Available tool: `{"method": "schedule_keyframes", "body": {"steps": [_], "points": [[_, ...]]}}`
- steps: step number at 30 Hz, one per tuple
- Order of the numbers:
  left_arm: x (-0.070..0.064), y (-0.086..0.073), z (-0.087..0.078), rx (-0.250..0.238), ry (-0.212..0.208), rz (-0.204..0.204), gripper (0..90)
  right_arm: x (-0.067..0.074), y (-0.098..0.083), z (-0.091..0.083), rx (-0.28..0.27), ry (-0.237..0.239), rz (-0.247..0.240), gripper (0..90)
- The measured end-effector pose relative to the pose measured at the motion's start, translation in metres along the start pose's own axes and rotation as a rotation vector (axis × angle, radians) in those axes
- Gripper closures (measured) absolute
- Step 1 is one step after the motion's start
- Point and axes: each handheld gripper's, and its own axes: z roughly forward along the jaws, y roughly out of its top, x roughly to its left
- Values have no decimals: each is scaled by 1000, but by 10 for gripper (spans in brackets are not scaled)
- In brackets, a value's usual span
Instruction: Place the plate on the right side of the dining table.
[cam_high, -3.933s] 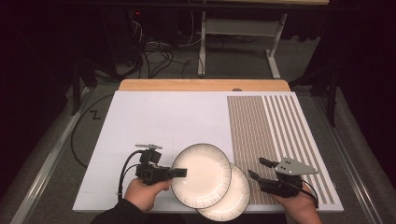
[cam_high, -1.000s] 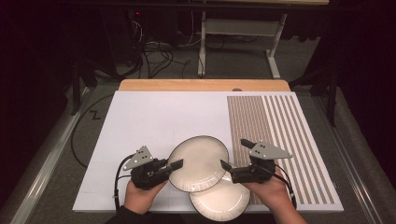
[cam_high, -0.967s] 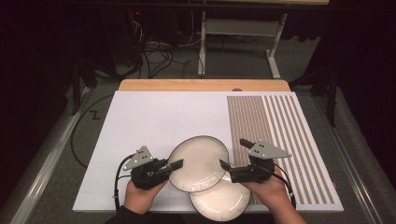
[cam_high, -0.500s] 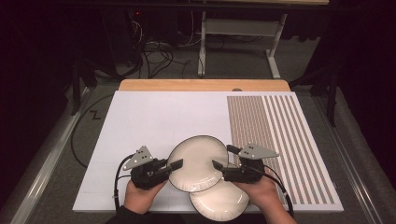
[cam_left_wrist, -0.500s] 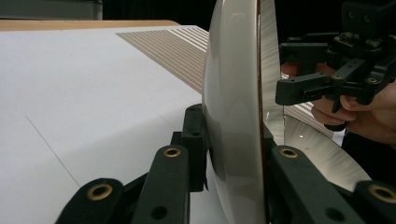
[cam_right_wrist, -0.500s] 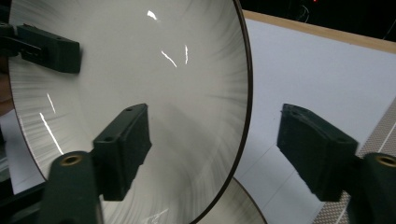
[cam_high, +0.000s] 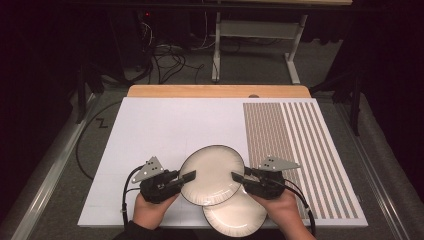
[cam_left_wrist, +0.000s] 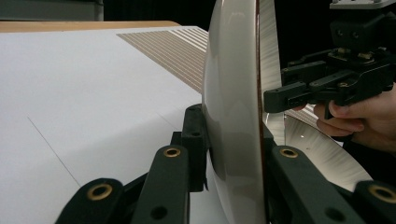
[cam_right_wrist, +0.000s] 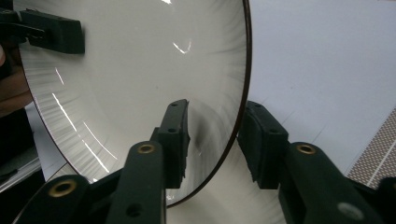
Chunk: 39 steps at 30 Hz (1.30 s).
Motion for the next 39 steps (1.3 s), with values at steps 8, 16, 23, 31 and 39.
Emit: {"method": "schedule_keyframes", "body": {"steps": [8, 16, 23, 31, 39], "points": [[0, 0, 0, 1, 0, -7, 757, -7, -2, -1, 7, 43, 95, 789], [5, -2, 1, 4, -29, -72, 762, -9, -2, -3, 6, 71, 147, 826], [5, -2, 1, -6, -60, -104, 783, -11, 2, -11, -21, 94, 170, 867], [-2, 1, 6, -10, -75, -122, 782, -13, 7, -23, -33, 82, 149, 871], [-7, 16, 18, -17, -80, -127, 780, -19, 16, -38, -55, 57, 134, 872]]}}
